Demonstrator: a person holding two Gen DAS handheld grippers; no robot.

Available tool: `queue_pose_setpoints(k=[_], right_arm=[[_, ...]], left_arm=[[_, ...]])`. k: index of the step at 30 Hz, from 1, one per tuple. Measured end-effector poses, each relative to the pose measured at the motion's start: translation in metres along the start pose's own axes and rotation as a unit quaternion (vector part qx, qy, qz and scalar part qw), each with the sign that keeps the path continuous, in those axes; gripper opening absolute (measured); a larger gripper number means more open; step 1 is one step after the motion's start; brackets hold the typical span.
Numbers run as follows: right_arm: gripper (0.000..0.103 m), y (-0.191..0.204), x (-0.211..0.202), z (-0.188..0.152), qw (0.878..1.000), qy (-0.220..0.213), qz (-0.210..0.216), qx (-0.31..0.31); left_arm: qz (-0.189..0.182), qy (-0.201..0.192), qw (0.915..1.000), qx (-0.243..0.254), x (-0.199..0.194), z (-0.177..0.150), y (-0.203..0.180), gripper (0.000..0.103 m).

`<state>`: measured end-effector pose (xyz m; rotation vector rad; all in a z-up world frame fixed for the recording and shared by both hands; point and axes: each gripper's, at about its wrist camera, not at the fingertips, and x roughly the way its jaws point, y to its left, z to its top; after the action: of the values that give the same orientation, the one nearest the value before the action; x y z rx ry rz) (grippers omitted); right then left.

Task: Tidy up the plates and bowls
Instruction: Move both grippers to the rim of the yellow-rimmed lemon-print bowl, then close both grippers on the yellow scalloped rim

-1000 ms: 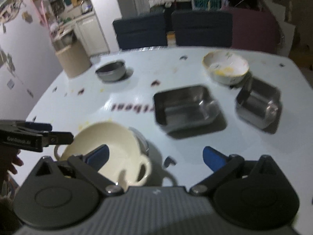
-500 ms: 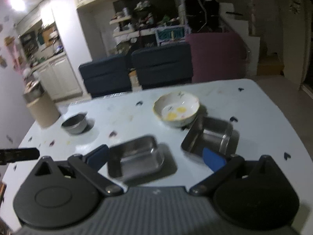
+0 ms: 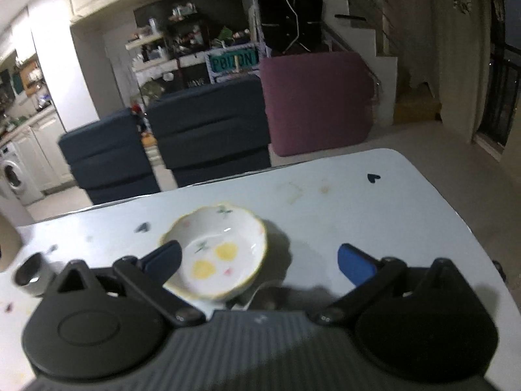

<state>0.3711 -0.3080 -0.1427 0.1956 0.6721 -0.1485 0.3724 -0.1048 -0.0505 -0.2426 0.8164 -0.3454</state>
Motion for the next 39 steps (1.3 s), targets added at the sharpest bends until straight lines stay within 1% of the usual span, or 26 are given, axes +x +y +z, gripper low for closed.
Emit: queue_pose_setpoints(k=[2, 3, 4, 6, 7, 9, 10, 11, 12, 13, 15, 17, 20, 21, 23, 24, 25, 26, 28, 30, 32, 34, 37, 39], right_arm=[[0.103, -0.002, 0.019, 0.009, 1.000, 0.006, -0.001, -0.008], [0.103, -0.003, 0.029, 0.014, 1.000, 0.013, -0.008, -0.012], [0.100, -0.003, 0.037, 0.018, 1.000, 0.017, -0.008, -0.015], [0.095, -0.007, 0.054, 0.026, 0.999, 0.031, 0.011, -0.014], [0.091, -0.009, 0.060, 0.029, 0.999, 0.036, 0.016, -0.009], [0.088, -0.010, 0.071, 0.034, 0.999, 0.041, 0.023, -0.007], [0.084, -0.010, 0.077, 0.036, 0.999, 0.043, 0.028, -0.010], [0.080, -0.010, 0.082, 0.035, 0.998, 0.047, 0.036, -0.017], [0.069, -0.010, 0.087, 0.035, 0.998, 0.052, 0.041, -0.021], [0.061, -0.010, 0.093, 0.034, 0.997, 0.060, 0.042, -0.021], [0.056, -0.010, 0.102, 0.032, 0.996, 0.074, 0.046, -0.016], [0.054, -0.008, 0.111, 0.030, 0.995, 0.087, 0.049, -0.020], [0.054, 0.002, 0.123, 0.022, 0.993, 0.101, 0.039, -0.035], [0.054, 0.004, 0.126, 0.019, 0.993, 0.104, 0.037, -0.040], [0.054, 0.007, 0.129, 0.016, 0.992, 0.111, 0.039, -0.043], [0.051, 0.009, 0.127, 0.013, 0.992, 0.114, 0.039, -0.044], [0.044, 0.010, 0.130, 0.011, 0.991, 0.117, 0.040, -0.047], [0.041, 0.011, 0.132, 0.010, 0.991, 0.119, 0.039, -0.049], [0.026, 0.011, 0.135, 0.007, 0.991, 0.121, 0.035, -0.049], [0.021, 0.011, 0.136, 0.005, 0.990, 0.125, 0.036, -0.049], [0.019, 0.011, 0.137, 0.002, 0.990, 0.125, 0.041, -0.046], [0.014, 0.011, 0.139, -0.002, 0.989, 0.131, 0.045, -0.044], [0.014, 0.013, 0.139, -0.003, 0.989, 0.132, 0.043, -0.053], [0.013, 0.009, 0.140, -0.003, 0.989, 0.135, 0.050, -0.046]], left_arm=[[-0.001, 0.012, 0.9999, -0.004, 0.027, 0.005, -0.002, 0.102], [0.000, 0.017, 0.9999, -0.003, 0.038, 0.007, -0.003, 0.102], [0.002, 0.021, 0.9998, -0.001, 0.050, 0.009, -0.005, 0.101], [-0.002, 0.034, 0.9994, 0.003, 0.073, 0.011, -0.009, 0.096], [-0.005, 0.042, 0.9991, 0.007, 0.084, 0.011, -0.010, 0.092], [-0.006, 0.054, 0.9985, 0.008, 0.104, 0.008, -0.011, 0.085], [-0.009, 0.062, 0.9980, 0.007, 0.113, 0.007, -0.010, 0.079], [-0.012, 0.070, 0.9974, 0.005, 0.121, 0.004, -0.010, 0.074], [-0.015, 0.075, 0.9971, 0.004, 0.126, 0.003, -0.010, 0.073], [-0.016, 0.079, 0.9967, 0.004, 0.132, 0.001, -0.010, 0.069], [-0.012, 0.085, 0.9963, 0.009, 0.140, -0.004, -0.011, 0.063], [-0.008, 0.089, 0.9960, 0.008, 0.147, -0.007, -0.009, 0.056], [-0.005, 0.086, 0.9962, 0.003, 0.153, -0.009, -0.005, 0.049], [-0.005, 0.086, 0.9962, 0.003, 0.154, -0.009, -0.004, 0.048], [-0.002, 0.087, 0.9962, -0.001, 0.156, -0.009, -0.001, 0.042], [-0.002, 0.087, 0.9962, -0.004, 0.157, -0.009, 0.001, 0.040], [-0.003, 0.088, 0.9961, -0.007, 0.159, -0.009, 0.003, 0.036], [-0.003, 0.089, 0.9960, -0.010, 0.159, -0.009, 0.004, 0.031], [-0.006, 0.086, 0.9962, -0.013, 0.160, -0.009, 0.006, 0.022], [-0.008, 0.085, 0.9963, -0.013, 0.160, -0.009, 0.007, 0.022], [-0.005, 0.090, 0.9958, -0.011, 0.164, -0.010, 0.007, 0.021], [-0.002, 0.095, 0.9954, -0.009, 0.167, -0.010, 0.007, 0.020], [-0.002, 0.098, 0.9952, -0.009, 0.171, -0.010, 0.006, 0.020], [-0.002, 0.096, 0.9954, -0.006, 0.173, -0.010, 0.005, 0.019]])
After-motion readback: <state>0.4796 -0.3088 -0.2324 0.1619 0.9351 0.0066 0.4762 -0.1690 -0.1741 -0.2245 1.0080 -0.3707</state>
